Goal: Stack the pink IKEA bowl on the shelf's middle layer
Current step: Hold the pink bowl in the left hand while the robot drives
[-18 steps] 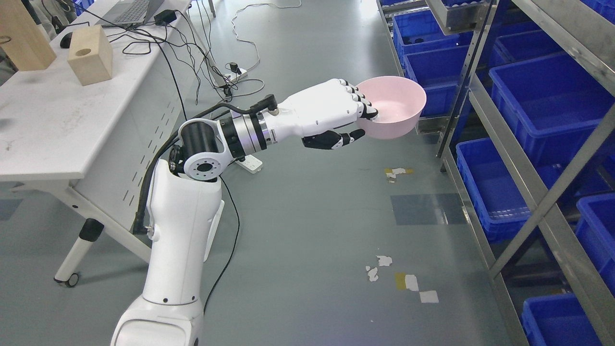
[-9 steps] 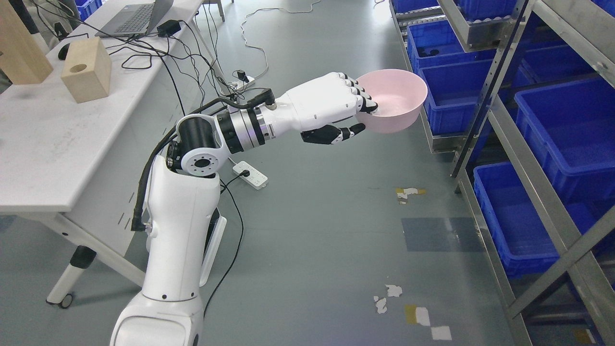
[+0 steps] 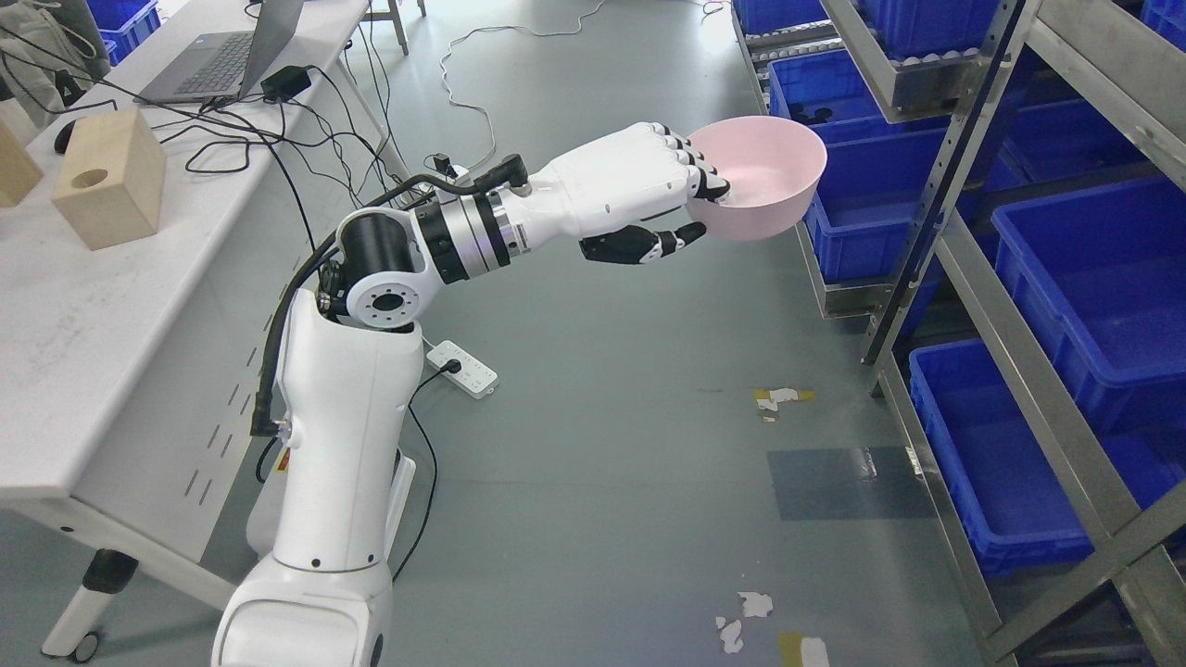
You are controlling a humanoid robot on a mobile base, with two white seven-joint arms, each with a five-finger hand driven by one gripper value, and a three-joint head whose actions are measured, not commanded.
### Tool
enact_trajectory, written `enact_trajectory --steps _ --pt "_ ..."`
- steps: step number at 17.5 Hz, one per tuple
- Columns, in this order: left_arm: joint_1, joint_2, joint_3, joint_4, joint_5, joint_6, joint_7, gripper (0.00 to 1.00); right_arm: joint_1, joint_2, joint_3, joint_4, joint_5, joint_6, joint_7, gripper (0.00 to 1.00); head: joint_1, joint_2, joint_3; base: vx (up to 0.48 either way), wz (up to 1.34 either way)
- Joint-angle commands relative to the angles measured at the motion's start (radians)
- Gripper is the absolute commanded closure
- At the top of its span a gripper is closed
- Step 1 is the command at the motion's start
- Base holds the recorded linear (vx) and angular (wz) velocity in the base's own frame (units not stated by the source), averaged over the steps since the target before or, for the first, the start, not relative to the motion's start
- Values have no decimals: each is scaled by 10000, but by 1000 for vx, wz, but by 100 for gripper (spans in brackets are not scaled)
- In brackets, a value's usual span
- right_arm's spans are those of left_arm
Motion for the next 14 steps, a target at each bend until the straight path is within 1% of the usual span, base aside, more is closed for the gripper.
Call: enact_trajectory --steps 1,7,11,14 --pt "-148 175 -162 42 20 89 11 96 212 -175 0 -175 0 3 -7 0 0 0 0 177 -55" --pt "-593 175 -423 58 81 181 11 96 212 -175 0 -175 0 3 -7 0 0 0 0 146 -72" --pt "-1222 175 -423 58 786 181 11 96 212 -175 0 -175 0 3 -7 0 0 0 0 61 -161" --pt "-1162 175 -438 58 1078 151 11 95 212 -175 0 -175 0 3 -7 0 0 0 0 -6 -133"
